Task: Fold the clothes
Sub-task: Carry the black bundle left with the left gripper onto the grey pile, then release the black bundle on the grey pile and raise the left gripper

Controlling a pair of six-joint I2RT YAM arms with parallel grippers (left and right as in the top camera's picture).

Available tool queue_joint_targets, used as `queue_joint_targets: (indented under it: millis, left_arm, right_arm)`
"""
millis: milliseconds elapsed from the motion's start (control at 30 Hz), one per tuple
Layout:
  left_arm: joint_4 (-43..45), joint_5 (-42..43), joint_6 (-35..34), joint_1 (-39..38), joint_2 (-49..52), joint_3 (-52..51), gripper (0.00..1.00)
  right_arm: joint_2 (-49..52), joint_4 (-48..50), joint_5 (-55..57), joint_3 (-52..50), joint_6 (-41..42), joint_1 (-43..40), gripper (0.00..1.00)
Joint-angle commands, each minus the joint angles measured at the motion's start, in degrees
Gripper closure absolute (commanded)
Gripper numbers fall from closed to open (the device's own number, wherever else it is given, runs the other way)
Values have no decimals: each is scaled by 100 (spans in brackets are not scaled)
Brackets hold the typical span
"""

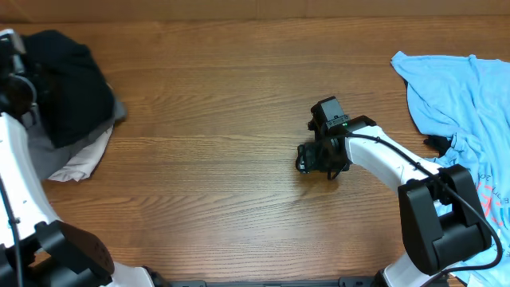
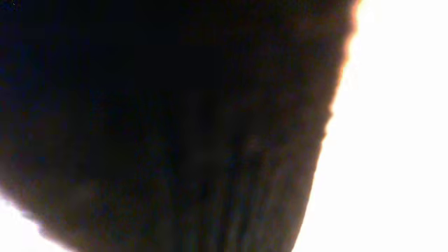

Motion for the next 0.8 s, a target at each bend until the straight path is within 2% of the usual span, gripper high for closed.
queue_joint_targets:
  millis: [0,700,767]
  left_arm:
    - [310,52,-164,295,243,94,94]
    - [1349,-140,-461,1392,1475,94,89]
    - [1419,-140,-557,1484,1593,94,85]
  right_arm:
    - [9,-7,55,120,17,-7,26]
    - [9,-9,55,120,20,-7,26]
    - [9,-9,55,120,20,-7,26]
